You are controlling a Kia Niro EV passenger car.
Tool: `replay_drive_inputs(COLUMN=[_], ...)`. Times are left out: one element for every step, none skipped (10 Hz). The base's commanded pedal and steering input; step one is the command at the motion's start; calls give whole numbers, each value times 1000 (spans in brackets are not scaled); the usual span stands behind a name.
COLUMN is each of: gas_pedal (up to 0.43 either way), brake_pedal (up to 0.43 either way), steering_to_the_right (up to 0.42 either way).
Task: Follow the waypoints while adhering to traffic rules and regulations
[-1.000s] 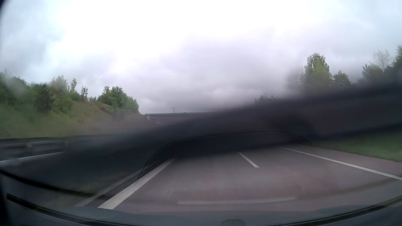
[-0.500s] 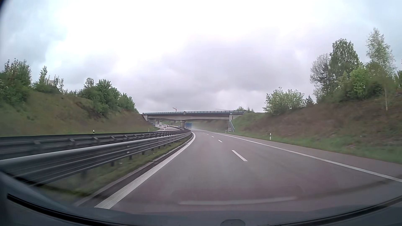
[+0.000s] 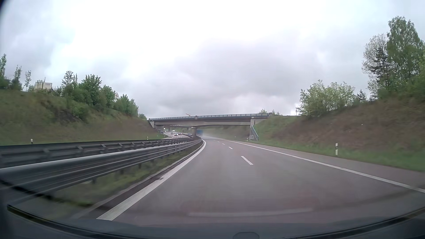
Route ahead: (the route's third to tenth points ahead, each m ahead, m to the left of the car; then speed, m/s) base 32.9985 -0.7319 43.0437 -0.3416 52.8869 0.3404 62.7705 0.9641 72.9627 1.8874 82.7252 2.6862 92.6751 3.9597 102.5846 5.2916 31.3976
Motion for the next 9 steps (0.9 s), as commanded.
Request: replay_drive_inputs(gas_pedal=[287,287,287,287,287,287,287,287,287], brake_pedal=[0,0,0,0,0,0,0,0,0], steering_to_the_right=[-10,-10,-10,-10,-10,-10,-10,-9,-9])
